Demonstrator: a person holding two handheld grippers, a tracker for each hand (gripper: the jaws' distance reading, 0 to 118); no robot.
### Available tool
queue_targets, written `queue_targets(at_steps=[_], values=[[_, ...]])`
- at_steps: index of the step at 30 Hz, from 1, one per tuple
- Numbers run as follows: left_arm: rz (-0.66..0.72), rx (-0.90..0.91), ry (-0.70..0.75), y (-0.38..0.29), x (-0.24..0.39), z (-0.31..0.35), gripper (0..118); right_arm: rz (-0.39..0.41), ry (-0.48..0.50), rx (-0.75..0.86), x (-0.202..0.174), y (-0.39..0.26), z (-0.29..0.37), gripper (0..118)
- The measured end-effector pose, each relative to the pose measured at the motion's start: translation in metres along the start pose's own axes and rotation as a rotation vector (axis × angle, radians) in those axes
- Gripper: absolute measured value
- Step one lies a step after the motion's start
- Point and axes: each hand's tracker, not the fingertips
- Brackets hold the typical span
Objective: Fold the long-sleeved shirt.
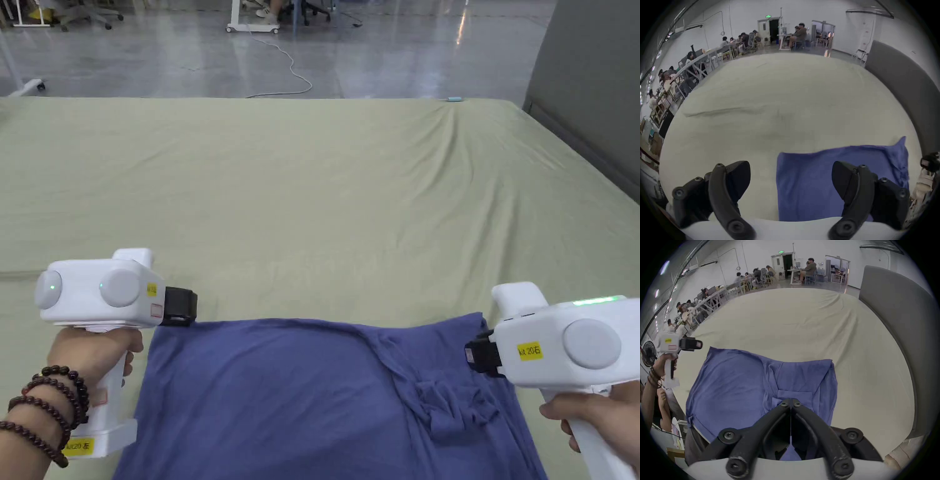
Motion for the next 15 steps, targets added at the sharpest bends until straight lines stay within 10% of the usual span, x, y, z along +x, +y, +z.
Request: queue_targets(at_steps=[4,9,11,12,15], values=[[0.050,-0.145,0.016,0.002,0.001,-0.051,103,-0.013,0.000,-0.020,0.007,0.008,-0.016,0],[-0.032,-0.124,0.035,-0.007,0.014,-0.060,66,-0.011,-0.100,-0.024,0.025,0.032,-0.030,0],[-0.100,-0.106,-0.016,-0.005,0.021,-0.051,8,-0.002,-0.124,-0.019,0.033,0.049,-0.037,0],[-0.088,-0.099,-0.045,-0.004,0.022,-0.045,0,-0.011,-0.122,-0.023,0.037,0.058,-0.041,0],[-0.057,-0.084,-0.054,-0.001,0.024,-0.029,0,-0.053,-0.091,-0.048,0.050,0.082,-0.057,76]])
